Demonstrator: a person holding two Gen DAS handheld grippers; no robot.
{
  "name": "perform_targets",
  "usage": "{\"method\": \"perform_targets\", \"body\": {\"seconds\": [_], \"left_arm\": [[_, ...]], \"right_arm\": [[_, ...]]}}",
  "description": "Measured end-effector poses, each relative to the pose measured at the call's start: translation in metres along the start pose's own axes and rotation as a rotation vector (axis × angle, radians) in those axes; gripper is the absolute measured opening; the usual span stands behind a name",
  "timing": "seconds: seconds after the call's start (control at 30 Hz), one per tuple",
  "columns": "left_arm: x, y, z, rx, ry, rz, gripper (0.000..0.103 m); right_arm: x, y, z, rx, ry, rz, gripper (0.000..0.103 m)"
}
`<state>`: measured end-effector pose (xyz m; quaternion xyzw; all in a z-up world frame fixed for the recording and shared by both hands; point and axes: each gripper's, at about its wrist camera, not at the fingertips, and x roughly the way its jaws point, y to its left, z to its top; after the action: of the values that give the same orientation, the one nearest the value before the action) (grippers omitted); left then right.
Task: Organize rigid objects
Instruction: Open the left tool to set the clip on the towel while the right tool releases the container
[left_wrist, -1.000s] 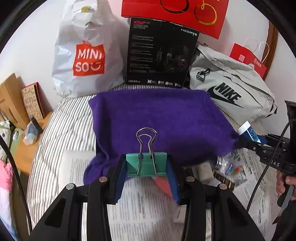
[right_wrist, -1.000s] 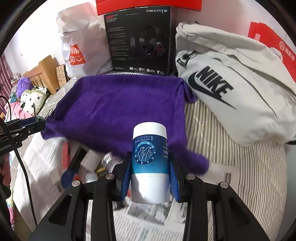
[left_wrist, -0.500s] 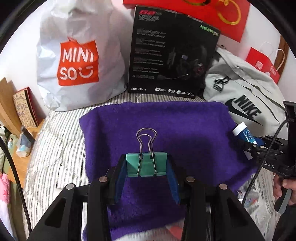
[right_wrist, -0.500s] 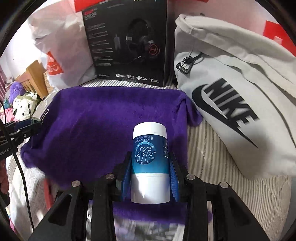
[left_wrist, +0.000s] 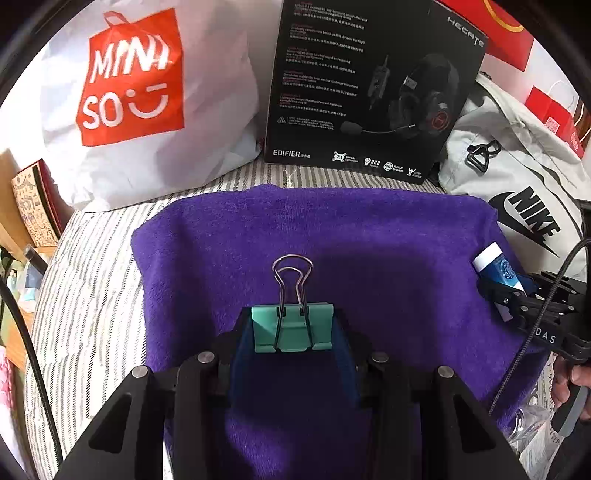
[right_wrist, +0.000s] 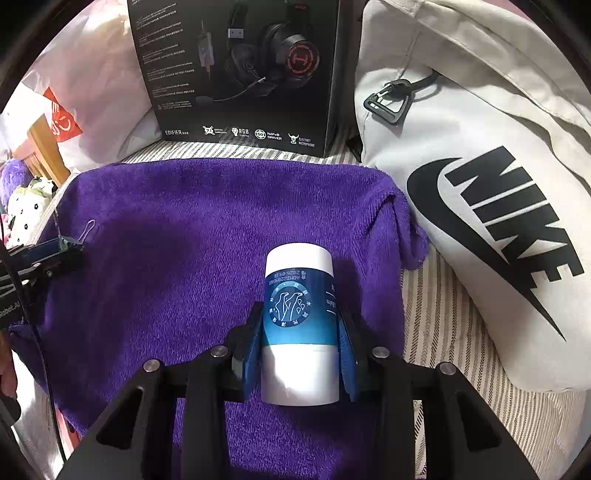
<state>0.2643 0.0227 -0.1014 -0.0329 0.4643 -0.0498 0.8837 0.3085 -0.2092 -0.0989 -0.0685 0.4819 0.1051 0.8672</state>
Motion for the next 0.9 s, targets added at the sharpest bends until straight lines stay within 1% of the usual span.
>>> {"method": "perform_targets", "body": {"seconds": [0.33,0.43,0.5,0.53,0.6,0.67,0.73,0.8,0.9], "left_arm": [[0.008,-0.009,0.002,0.026,0.011,0.041,0.04],[0.007,-0.016,-0.004,0.057,0.012,0.069,0.041],[0.002,-0.019,-0.009,0.065,0.013,0.072,0.048],[0.001,-0.02,-0.012,0.067,0.016,0.07,0.051],[-0.003,-0.022,-0.017,0.067,0.026,0.067,0.064],[-0.01,-0.022,-0.024,0.051,0.031,0.064,0.065],[-0.018,-0.021,-0.031,0.015,0.042,0.047,0.065],[-0.03,-0.021,-0.038,-0.016,0.04,0.016,0.065],[-0.054,-0.025,-0.052,-0.027,0.026,-0.008,0.065]], "right_arm": [[-0.001,-0.001,-0.004,-0.025,-0.011,0.012,0.037],[-0.003,0.0,-0.008,-0.037,-0.002,0.025,0.041],[-0.007,0.002,-0.013,-0.05,-0.001,0.025,0.046],[-0.011,0.004,-0.017,-0.053,-0.001,0.019,0.047],[-0.017,0.005,-0.023,-0.046,-0.003,0.015,0.05],[-0.025,0.005,-0.029,-0.034,-0.008,0.023,0.052],[-0.036,0.004,-0.036,-0.022,-0.017,0.031,0.054],[-0.052,0.003,-0.044,-0.008,-0.033,0.029,0.061],[-0.077,-0.001,-0.059,0.008,-0.066,0.023,0.063]]}}
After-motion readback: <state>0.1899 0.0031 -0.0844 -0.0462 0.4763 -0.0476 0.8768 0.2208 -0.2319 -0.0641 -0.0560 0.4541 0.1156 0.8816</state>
